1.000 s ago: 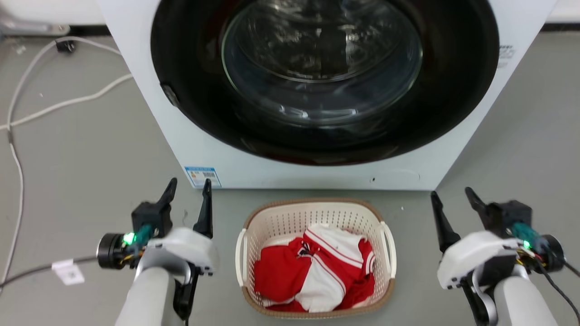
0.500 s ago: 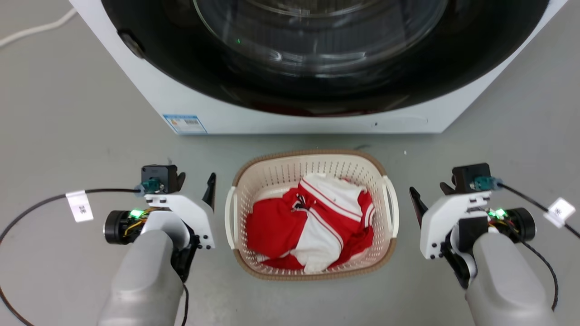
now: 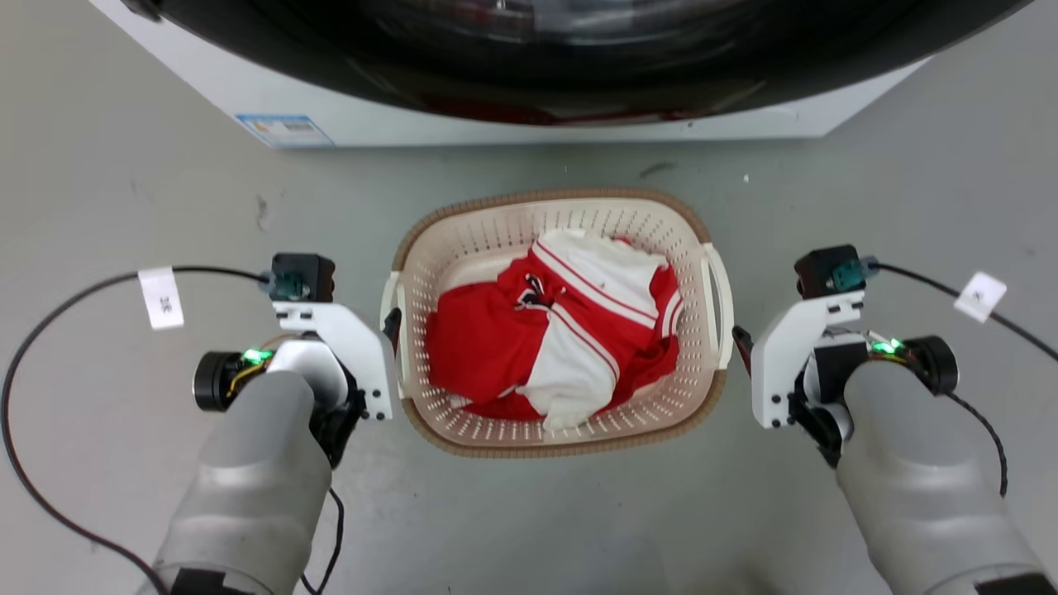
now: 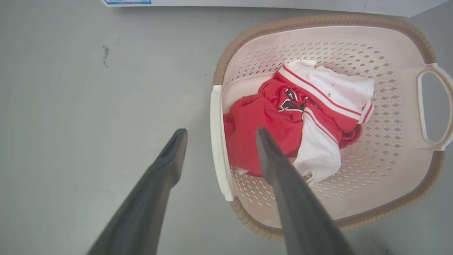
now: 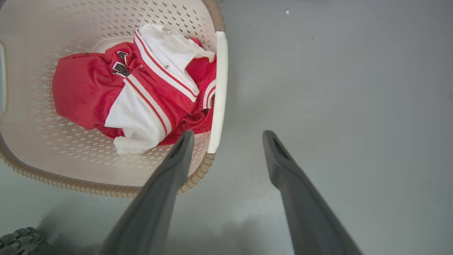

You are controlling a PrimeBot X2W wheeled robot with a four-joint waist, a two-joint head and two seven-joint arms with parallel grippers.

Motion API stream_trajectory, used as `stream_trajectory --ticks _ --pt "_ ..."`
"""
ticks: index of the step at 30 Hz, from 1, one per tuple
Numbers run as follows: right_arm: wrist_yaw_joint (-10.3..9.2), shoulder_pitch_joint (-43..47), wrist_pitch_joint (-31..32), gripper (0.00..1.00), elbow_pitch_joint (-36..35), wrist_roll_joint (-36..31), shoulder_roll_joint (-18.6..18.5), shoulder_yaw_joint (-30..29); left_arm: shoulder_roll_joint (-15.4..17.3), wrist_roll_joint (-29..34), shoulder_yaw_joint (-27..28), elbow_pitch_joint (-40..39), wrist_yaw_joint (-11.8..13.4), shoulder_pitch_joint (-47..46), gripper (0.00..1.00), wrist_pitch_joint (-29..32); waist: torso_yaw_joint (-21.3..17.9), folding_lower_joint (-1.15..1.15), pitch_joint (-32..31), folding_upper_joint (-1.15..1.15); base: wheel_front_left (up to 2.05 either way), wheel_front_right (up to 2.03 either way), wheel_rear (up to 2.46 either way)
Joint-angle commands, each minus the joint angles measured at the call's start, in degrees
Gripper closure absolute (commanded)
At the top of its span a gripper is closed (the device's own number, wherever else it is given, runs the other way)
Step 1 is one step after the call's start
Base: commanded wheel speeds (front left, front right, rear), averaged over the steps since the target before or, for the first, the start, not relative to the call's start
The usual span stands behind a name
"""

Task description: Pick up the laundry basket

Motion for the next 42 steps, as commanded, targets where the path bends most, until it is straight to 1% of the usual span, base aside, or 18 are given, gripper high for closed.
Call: stream_trajectory --ticks 1,6,9,17,35,41,42 --pt "-0.04 -2.3 0.2 0.0 1.4 0.4 0.1 0.8 0.7 -1.3 -1.1 0.4 -0.1 -1.6 0.0 1.1 -0.3 -0.01 2.6 0.0 0.0 0.0 0.0" --pt "-0.04 -6.6 -0.1 0.0 4.6 2.5 0.1 3.5 2.2 -4.3 -4.2 1.1 -0.1 -4.1 0.0 4.1 -0.9 -0.01 6.0 0.0 0.0 0.0 0.0" --pt "-0.04 -8.7 -0.3 0.0 6.0 3.6 0.1 5.0 3.1 -6.0 -5.8 1.1 -0.1 -5.2 0.0 4.8 -1.3 -0.01 7.5 0.0 0.0 0.0 0.0" --pt "-0.04 -12.4 -0.1 0.0 8.7 7.5 0.1 8.5 4.1 -10.1 -10.1 1.2 -0.1 -7.4 0.0 6.9 -1.5 -0.01 10.6 0.0 0.0 0.0 0.0" --pt "-0.04 -17.2 3.1 0.0 10.0 15.1 0.1 16.3 5.7 -16.1 -16.9 2.0 -0.1 -13.3 0.0 11.8 -2.1 -0.01 15.9 0.0 0.0 0.0 0.0" --pt "-0.04 -17.9 3.4 0.0 9.9 18.0 0.1 18.2 6.1 -17.6 -18.8 2.4 -0.1 -14.3 0.0 11.9 -2.3 -0.01 17.0 0.0 0.0 0.0 0.0" --pt "-0.04 -18.1 3.4 0.53 10.0 18.5 0.1 18.4 6.1 -18.0 -19.1 2.7 -0.1 -14.3 0.0 12.3 -2.3 -0.01 17.1 0.0 0.0 0.0 0.0"
